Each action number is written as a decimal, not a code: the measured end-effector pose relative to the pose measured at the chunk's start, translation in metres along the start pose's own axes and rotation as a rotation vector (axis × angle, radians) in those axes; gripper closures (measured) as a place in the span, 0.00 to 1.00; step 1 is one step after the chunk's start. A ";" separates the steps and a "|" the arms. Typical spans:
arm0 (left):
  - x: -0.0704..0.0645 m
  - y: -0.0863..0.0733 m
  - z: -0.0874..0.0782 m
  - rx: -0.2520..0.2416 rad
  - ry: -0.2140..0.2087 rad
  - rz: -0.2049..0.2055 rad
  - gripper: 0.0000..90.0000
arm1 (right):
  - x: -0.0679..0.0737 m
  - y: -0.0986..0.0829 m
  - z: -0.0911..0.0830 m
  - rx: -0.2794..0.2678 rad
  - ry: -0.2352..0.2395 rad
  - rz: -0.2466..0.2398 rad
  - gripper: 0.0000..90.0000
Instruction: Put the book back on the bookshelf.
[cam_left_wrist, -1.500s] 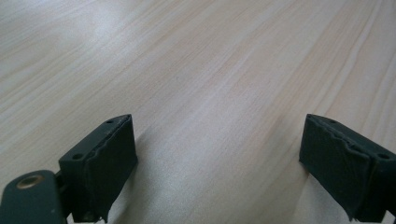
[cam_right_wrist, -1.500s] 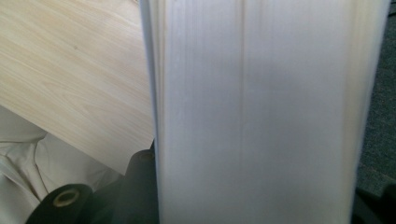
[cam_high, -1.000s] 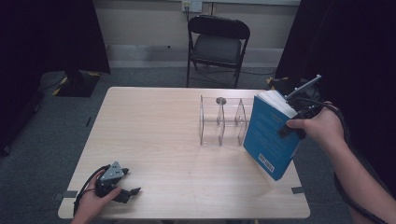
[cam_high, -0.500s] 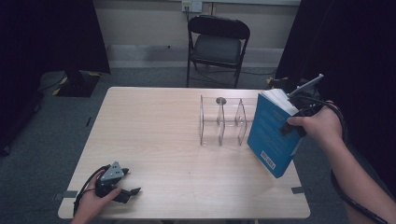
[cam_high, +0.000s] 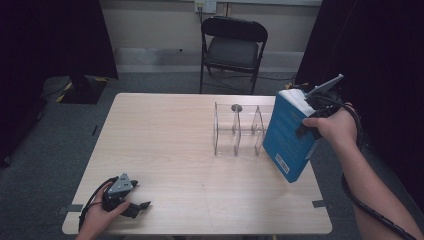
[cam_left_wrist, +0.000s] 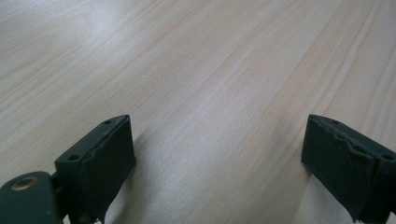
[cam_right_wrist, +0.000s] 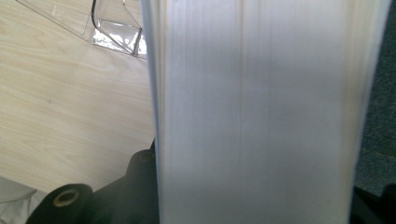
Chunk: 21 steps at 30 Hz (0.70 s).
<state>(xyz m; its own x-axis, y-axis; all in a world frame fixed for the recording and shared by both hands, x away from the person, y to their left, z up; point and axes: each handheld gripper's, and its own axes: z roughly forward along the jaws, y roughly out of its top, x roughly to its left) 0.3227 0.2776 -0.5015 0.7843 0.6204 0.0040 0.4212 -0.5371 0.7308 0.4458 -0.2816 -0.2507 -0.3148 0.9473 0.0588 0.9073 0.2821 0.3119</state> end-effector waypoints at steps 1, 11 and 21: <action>0.000 0.000 0.000 0.000 0.000 0.001 0.10 | 0.001 0.001 0.000 -0.002 -0.004 -0.002 0.69; 0.000 0.000 0.000 0.001 -0.004 0.001 0.09 | 0.006 0.012 0.011 0.018 -0.028 -0.006 0.69; 0.000 0.001 0.000 0.011 -0.004 0.005 0.07 | 0.003 0.020 0.010 0.017 -0.035 0.024 0.69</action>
<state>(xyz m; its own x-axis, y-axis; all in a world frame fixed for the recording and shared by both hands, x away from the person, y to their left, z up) 0.3229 0.2769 -0.5013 0.7881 0.6155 0.0054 0.4220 -0.5467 0.7232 0.4663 -0.2713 -0.2539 -0.2829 0.9586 0.0328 0.9192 0.2612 0.2948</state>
